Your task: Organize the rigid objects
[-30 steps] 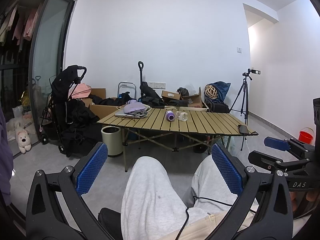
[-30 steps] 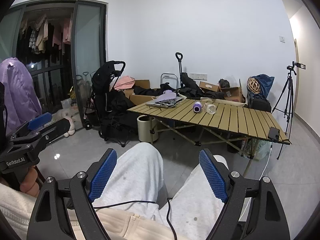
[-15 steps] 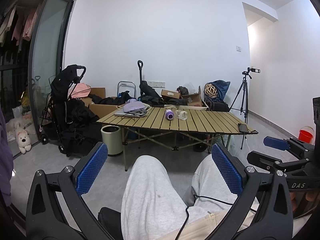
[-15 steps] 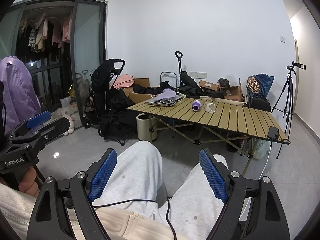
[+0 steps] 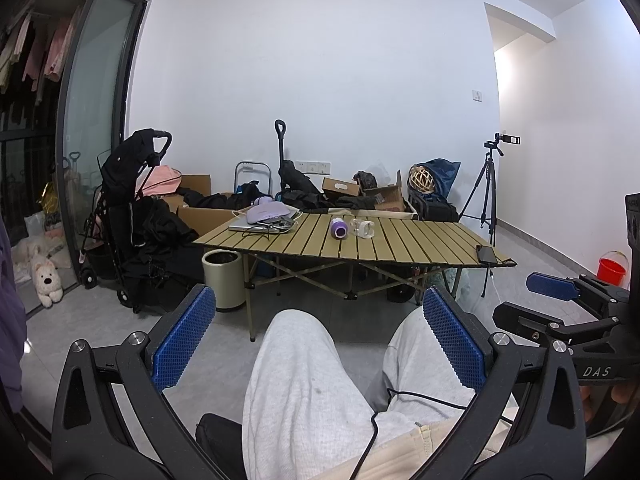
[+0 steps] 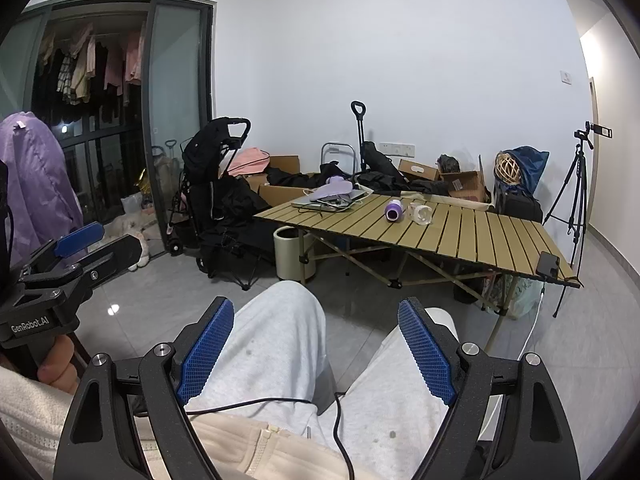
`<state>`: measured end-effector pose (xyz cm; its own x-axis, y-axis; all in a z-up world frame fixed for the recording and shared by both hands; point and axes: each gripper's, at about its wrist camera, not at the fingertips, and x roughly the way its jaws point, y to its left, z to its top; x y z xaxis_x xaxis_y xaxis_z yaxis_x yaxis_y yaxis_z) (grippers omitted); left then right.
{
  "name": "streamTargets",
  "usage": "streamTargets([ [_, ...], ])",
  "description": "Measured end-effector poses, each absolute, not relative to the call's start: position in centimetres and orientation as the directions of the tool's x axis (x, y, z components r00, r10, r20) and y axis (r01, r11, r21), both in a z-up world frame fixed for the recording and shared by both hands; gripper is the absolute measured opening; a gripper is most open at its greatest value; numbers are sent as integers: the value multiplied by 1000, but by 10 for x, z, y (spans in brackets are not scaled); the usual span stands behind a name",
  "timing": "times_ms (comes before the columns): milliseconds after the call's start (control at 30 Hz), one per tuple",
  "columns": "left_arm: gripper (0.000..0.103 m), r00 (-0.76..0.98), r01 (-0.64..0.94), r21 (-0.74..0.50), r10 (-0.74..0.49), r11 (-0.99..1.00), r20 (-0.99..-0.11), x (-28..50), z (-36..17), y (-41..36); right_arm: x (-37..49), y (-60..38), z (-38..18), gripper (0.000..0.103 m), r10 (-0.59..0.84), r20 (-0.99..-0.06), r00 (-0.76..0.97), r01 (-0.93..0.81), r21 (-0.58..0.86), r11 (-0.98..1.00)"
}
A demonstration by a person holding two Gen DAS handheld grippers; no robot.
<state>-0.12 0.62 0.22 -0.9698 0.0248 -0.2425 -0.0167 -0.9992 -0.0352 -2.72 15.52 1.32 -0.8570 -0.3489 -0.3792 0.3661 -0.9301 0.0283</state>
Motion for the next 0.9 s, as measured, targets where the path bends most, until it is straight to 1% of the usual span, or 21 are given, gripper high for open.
streamTargets([
  [900, 103, -968, -15, -33, 23, -999, -250, -1, -1, 4, -25, 153, 12, 89, -353, -371, -859, 370, 25, -929],
])
